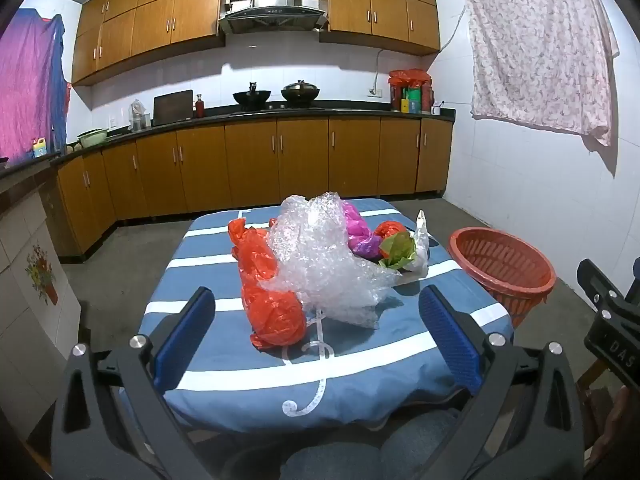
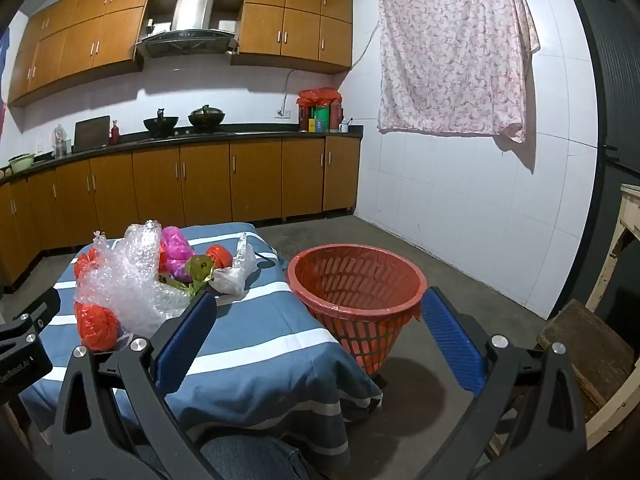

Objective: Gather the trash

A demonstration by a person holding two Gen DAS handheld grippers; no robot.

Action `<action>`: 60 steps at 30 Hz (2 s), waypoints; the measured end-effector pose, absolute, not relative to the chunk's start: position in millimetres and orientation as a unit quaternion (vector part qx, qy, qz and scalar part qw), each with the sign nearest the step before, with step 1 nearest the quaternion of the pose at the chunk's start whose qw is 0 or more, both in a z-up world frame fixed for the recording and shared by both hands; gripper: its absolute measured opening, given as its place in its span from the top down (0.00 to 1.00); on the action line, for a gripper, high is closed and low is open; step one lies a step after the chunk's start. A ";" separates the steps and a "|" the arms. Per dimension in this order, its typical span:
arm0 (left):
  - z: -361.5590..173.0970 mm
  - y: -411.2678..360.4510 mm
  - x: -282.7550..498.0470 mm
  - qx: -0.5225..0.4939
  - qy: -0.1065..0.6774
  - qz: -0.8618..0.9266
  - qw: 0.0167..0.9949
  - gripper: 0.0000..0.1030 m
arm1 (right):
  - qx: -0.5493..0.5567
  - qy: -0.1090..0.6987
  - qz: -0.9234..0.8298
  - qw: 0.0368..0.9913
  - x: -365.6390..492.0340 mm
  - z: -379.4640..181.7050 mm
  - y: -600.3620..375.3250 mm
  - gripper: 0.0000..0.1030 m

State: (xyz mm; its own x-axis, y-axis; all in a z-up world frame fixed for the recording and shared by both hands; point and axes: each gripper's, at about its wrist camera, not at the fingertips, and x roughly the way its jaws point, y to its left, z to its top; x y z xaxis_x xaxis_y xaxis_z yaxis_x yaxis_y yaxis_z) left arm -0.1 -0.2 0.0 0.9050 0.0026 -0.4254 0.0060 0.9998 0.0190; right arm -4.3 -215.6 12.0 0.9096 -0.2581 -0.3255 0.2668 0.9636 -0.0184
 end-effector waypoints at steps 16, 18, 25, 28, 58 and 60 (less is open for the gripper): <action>0.4 -0.2 -0.5 0.008 0.220 -0.001 0.975 0.04 | 0.012 0.164 -0.134 0.977 -4.9 9.4 -214.4 0.02; 0.0 -0.3 0.0 0.009 0.220 -0.001 0.975 0.04 | 0.012 0.164 -0.134 0.977 -4.8 8.9 -214.3 0.02; 0.1 -0.3 -0.1 0.009 0.220 -0.001 0.975 0.04 | 0.011 0.164 -0.135 0.977 -4.9 8.1 -213.6 0.02; -0.1 -0.1 0.2 0.009 0.221 -0.001 0.975 0.04 | 0.011 0.164 -0.134 0.977 -5.0 7.8 -213.6 0.02; 0.0 -0.3 -0.1 0.010 0.221 -0.002 0.975 0.04 | 0.013 0.165 -0.135 0.977 -6.1 4.4 -216.2 0.02; -0.1 -0.4 0.0 0.010 0.221 -0.002 0.975 0.04 | 0.013 0.165 -0.135 0.977 -6.1 4.1 -216.4 0.02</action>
